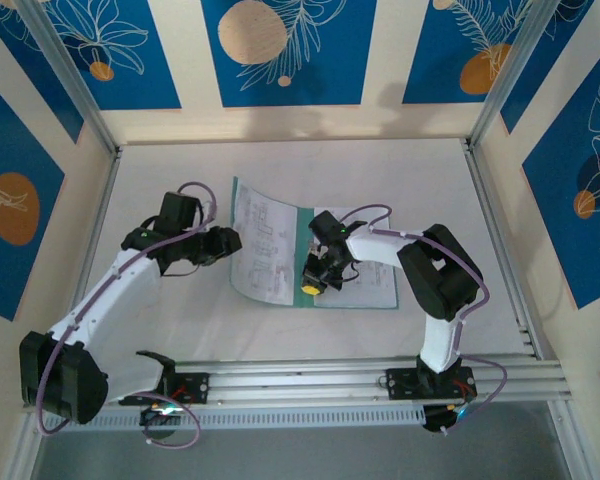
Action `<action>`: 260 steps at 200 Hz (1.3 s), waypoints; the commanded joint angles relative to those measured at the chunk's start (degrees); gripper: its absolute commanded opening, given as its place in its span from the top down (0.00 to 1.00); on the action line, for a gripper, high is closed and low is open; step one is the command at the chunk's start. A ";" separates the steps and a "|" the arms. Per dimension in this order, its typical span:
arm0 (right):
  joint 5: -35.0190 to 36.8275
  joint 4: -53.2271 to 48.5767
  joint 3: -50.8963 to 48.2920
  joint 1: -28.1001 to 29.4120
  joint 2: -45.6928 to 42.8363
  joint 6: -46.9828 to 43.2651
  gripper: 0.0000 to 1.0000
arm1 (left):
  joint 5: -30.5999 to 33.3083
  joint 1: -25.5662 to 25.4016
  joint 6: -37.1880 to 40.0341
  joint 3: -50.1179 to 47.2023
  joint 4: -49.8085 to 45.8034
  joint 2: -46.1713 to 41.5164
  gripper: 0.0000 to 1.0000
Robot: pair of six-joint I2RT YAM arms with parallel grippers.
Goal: Put the files into the folder
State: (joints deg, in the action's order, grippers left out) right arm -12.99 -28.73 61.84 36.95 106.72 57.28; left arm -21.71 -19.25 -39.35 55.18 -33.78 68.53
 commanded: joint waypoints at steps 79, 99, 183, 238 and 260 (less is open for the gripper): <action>1.25 -2.30 -3.66 1.37 2.55 1.44 1.00 | -6.09 -2.69 -7.25 3.64 6.57 -0.26 0.65; 1.22 -2.26 -3.75 1.28 2.44 1.38 1.00 | -6.88 -4.03 -10.30 3.53 11.05 0.42 0.65; 1.51 -4.24 2.14 0.29 -5.42 -4.90 0.96 | -4.75 -14.40 -15.66 6.11 20.03 6.78 0.66; 7.14 -11.35 -0.87 -6.67 -18.30 -2.79 0.85 | -2.06 -20.62 -15.18 11.09 20.07 12.90 0.69; 9.28 -14.61 -4.61 -12.46 -23.97 -2.47 0.85 | 0.18 -22.49 -11.93 15.62 14.34 15.95 0.75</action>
State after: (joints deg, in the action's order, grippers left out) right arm -7.29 -36.12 61.10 29.28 88.23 54.26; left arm -24.53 -39.86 -54.68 65.98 -14.92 81.82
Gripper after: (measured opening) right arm 0.155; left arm 0.268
